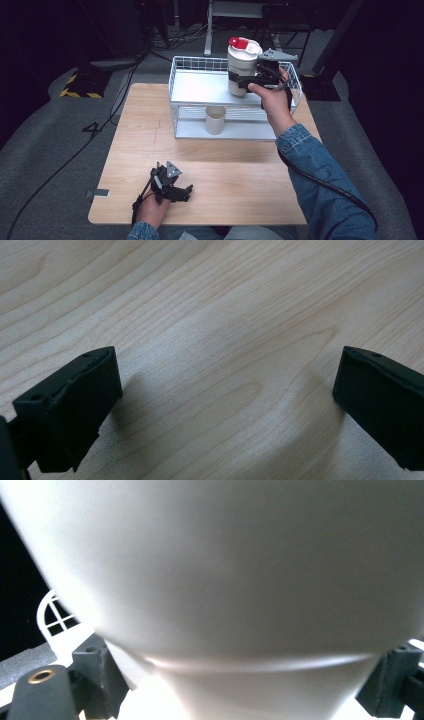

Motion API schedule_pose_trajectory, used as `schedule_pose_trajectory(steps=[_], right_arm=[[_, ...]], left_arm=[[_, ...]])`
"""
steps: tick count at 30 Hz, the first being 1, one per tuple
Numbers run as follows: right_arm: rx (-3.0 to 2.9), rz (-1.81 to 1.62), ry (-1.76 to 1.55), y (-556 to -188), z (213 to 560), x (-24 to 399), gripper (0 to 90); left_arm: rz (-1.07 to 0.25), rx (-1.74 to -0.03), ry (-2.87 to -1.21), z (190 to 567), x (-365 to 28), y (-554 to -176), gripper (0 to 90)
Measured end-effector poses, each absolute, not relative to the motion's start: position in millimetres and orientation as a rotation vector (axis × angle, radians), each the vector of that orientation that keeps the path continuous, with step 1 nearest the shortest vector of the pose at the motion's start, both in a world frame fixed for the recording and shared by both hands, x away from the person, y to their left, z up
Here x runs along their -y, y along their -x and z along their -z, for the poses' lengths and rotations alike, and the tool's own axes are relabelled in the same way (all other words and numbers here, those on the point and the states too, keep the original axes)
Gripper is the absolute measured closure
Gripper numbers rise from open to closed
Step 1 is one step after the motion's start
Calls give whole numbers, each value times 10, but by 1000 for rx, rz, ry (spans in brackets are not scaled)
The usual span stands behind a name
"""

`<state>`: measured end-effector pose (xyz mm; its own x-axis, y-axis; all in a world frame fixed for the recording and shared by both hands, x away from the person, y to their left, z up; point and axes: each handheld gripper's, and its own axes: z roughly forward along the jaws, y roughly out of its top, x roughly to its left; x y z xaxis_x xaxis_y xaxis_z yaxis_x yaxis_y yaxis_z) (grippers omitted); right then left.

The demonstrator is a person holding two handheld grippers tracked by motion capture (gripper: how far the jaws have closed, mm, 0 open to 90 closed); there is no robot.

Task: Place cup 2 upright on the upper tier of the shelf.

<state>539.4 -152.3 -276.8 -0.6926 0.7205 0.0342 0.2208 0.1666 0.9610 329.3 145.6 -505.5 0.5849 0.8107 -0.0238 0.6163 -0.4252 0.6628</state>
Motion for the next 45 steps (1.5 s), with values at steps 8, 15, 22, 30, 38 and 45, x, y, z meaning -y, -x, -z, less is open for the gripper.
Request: schedule_pose_trajectory(steps=[8,15,22,30,38,45], right_arm=[[-2012,-1536,-948,-5488,2862,1487,138],[-2011,-1540,-961,-5510,2911,1469,138],[-2018,-1535,-957,-5495,2914,1477,138],[-2021,-1536,-951,-5481,2923,1495,137],[-2031,-1533,-946,-5470,2927,1505,135],[-2032,-1536,-941,-5470,2933,1508,133]], left_arm=[[-398,-1129,-2181,5056,-1455,-3293,0],[-398,-1129,-2180,5056,-1455,-3293,0],[-398,-1131,-2181,5055,-1455,-3292,0],[-400,-1128,-2183,5055,-1456,-3293,0],[-398,-1131,-2181,5055,-1455,-3291,0],[-398,-1131,-2181,5055,-1455,-3291,0]])
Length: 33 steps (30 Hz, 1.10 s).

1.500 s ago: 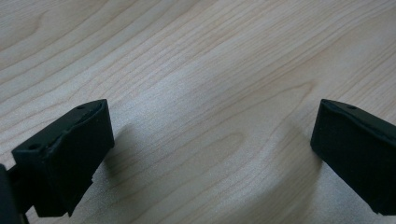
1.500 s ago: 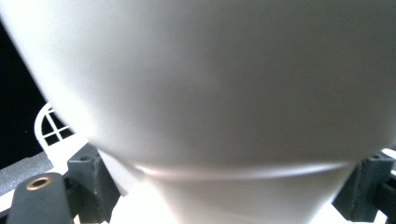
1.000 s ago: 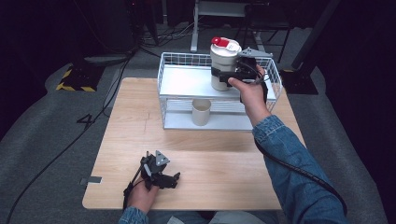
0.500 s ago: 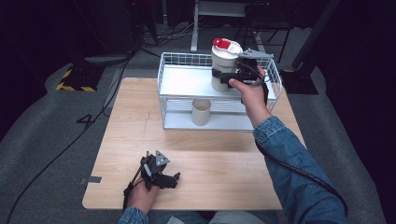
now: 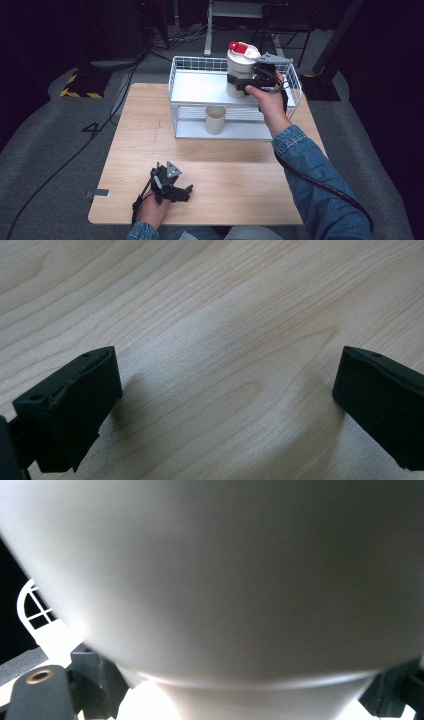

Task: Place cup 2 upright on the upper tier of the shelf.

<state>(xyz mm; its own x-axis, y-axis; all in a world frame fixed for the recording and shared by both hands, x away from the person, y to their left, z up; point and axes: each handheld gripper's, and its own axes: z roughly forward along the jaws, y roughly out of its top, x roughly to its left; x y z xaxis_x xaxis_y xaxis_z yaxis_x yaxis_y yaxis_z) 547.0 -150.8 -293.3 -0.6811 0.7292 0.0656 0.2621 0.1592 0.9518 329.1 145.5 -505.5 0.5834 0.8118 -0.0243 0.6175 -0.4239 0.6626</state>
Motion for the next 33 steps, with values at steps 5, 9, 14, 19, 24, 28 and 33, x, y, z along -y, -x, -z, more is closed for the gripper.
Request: schedule_pose_trajectory(steps=[5,9,14,19,24,28,33], right_arm=[[-2058,-1532,-948,-5490,2941,1489,56],[-2066,-1512,-931,-5484,2960,1454,36],[-2072,-1463,-914,-5454,2955,1453,13],[-2057,-1440,-900,-5402,2921,1501,0],[-2042,-1452,-898,-5331,2874,1569,0],[-2052,-1469,-891,-5249,2816,1659,0],[-2064,-1473,-876,-5163,2754,1727,0]], left_arm=[[-399,-1130,-2182,5055,-1455,-3292,0],[-399,-1130,-2182,5055,-1456,-3292,0],[-400,-1130,-2182,5055,-1456,-3292,0],[-399,-1131,-2180,5055,-1455,-3292,0],[-398,-1132,-2178,5056,-1454,-3293,0],[-396,-1132,-2180,5055,-1454,-3294,0],[-396,-1132,-2180,5055,-1454,-3294,0]])
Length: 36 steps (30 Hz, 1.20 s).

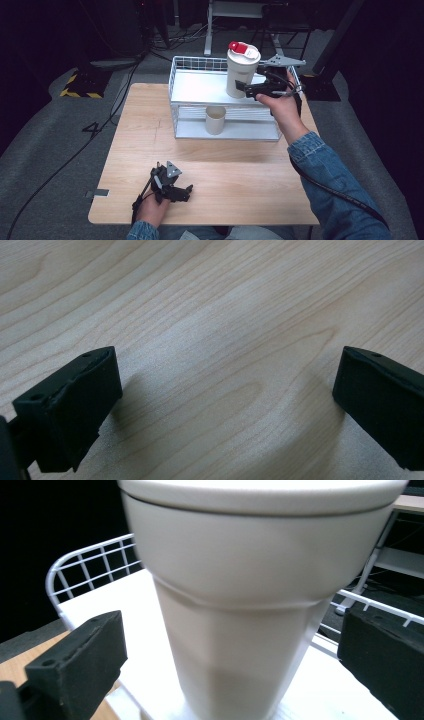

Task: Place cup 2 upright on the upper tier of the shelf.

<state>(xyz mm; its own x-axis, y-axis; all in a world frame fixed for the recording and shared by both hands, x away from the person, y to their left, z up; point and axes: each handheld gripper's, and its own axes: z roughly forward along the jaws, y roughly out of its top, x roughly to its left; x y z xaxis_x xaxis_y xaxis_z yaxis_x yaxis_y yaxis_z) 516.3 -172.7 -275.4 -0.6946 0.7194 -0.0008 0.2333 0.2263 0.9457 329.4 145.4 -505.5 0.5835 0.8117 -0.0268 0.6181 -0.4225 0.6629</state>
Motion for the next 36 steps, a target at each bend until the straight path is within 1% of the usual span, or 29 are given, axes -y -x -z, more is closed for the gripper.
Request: schedule_pose_trajectory(steps=[7,9,19,25,36], right_arm=[[-2087,-1499,-835,-4964,2676,1842,0],[-2112,-1499,-825,-4858,2663,1906,8],[-2134,-1502,-797,-4609,2677,2117,10],[-2149,-1463,-784,-4437,2718,2239,19],[-2202,-1452,-793,-4143,2911,2446,24]], left_arm=[[-394,-1114,-2191,5053,-1470,-3299,0],[-395,-1112,-2191,5054,-1472,-3298,0],[-395,-1112,-2191,5054,-1472,-3298,0],[-394,-1113,-2190,5054,-1472,-3298,0],[-404,-1119,-2191,5051,-1471,-3312,0]])
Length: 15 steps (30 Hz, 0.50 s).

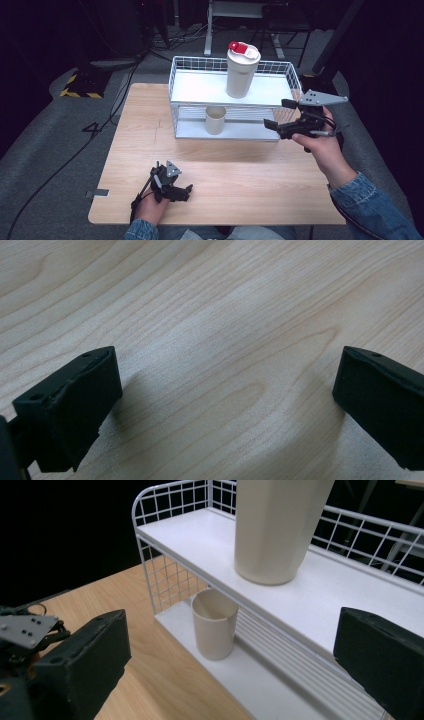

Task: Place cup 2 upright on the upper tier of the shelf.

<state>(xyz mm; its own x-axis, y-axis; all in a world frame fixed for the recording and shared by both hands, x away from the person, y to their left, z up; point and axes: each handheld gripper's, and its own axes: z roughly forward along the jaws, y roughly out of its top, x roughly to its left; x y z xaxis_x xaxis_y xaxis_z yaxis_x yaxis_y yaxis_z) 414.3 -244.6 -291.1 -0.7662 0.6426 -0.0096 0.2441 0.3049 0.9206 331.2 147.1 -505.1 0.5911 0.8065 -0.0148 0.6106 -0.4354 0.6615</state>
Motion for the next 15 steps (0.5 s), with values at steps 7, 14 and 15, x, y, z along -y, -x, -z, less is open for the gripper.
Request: schedule_pose_trajectory(steps=[7,14,15], right_arm=[[-2229,-1396,-852,-3951,3104,2598,28],[-2271,-1366,-896,-3830,3371,2694,31],[-2271,-1366,-896,-3830,3371,2694,31]], left_arm=[[-395,-1121,-2184,5055,-1463,-3318,0],[-403,-1122,-2184,5054,-1462,-3339,0],[-404,-1122,-2184,5054,-1462,-3340,0]])
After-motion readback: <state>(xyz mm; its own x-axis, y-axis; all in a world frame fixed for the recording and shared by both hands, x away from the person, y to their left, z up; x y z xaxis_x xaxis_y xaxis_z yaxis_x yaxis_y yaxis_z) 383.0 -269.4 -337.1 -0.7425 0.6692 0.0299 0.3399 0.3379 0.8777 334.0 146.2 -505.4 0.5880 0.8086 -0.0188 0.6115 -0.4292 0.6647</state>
